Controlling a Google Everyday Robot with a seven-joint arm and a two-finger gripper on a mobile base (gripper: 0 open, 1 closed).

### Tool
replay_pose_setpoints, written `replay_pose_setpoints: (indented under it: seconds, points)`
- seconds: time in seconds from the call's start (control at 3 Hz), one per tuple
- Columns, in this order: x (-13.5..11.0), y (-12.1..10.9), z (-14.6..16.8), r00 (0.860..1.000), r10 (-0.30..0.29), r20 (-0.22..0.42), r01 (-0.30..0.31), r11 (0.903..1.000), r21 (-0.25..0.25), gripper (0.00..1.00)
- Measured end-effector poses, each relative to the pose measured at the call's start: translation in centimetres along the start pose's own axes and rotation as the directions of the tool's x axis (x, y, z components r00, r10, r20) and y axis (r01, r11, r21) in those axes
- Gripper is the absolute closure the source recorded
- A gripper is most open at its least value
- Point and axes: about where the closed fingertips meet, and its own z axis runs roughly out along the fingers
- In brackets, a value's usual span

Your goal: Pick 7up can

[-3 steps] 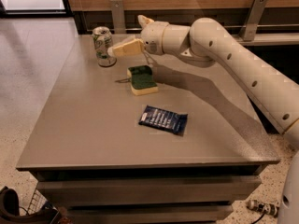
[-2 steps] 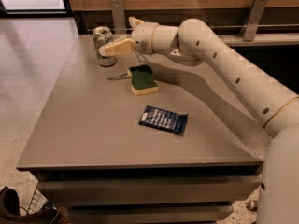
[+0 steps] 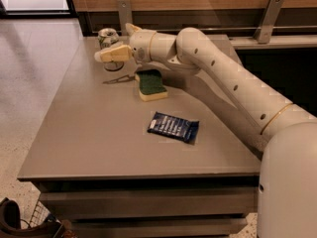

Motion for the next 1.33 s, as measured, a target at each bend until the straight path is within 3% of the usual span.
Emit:
replay_pose_setpoints:
  seconds: [0.33, 1.0, 1.33]
  points:
    - [0.8, 0.5, 1.5, 1.000, 0.022, 0.015, -0.021, 0.9997, -0.014, 0.17]
    - [0.9, 1.0, 2.2, 0.999, 0.026, 0.018, -0.026, 0.9993, -0.025, 0.64]
    - [0.8, 1.2, 2.5, 0.999, 0.027, 0.018, -0.026, 0.9992, -0.031, 0.95]
